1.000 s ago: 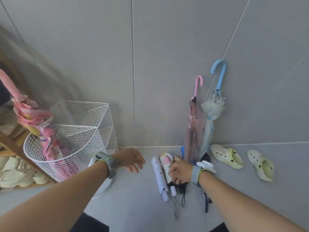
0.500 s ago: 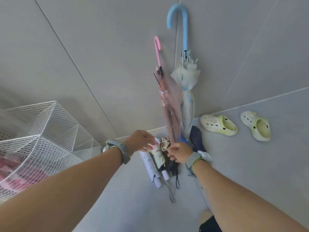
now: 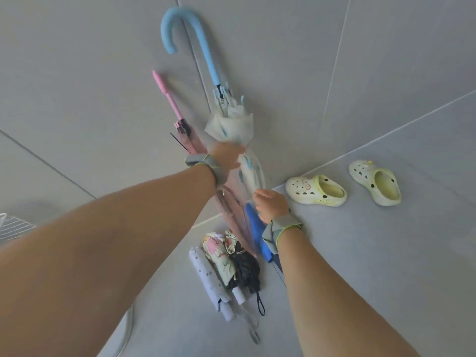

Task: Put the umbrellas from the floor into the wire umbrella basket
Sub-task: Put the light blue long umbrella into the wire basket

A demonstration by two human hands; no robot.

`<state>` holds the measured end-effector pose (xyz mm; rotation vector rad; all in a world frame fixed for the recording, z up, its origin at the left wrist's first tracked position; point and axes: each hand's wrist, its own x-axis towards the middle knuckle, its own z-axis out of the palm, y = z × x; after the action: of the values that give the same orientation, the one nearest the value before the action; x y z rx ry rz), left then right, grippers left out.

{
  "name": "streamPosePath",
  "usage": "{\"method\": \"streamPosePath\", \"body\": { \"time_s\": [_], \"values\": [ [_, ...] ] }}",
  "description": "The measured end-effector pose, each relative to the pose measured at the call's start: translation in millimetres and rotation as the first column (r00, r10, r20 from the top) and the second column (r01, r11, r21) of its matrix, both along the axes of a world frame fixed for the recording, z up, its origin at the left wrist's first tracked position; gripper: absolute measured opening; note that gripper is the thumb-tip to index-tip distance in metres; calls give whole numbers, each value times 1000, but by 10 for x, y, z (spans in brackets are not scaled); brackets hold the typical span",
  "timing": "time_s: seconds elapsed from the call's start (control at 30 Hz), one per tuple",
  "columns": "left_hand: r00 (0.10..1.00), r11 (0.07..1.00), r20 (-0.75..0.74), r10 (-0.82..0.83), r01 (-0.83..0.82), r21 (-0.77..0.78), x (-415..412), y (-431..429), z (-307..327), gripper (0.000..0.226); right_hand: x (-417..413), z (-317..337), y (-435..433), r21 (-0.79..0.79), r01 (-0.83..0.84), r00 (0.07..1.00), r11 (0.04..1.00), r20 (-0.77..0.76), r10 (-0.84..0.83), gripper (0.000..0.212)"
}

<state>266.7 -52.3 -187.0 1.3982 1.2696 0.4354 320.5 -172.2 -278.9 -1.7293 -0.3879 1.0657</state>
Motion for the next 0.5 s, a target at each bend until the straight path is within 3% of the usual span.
{"method": "streamPosePath", "body": {
  "time_s": [0.17, 0.27, 0.43, 0.5],
  "values": [
    [999, 999, -10, 38, -38, -28, 304, 237, -13, 50, 264, -108, -43, 16, 56, 995, 998, -83, -54, 31],
    [993, 992, -1, 120, -120, -24, 447, 242, -40, 20, 377, -174, -80, 23, 93, 988, 995, -130, -89, 29],
    [989, 990, 73, 132, -128, -54, 461, 246, -112, 30, 478, -182, -72, 62, 119, 985, 991, -131, -110, 27],
    [983, 987, 94, 161, -158, -32, 495, 145, -101, 30, 491, -128, -54, 61, 110, 989, 992, -107, -103, 36]
  ]
}}
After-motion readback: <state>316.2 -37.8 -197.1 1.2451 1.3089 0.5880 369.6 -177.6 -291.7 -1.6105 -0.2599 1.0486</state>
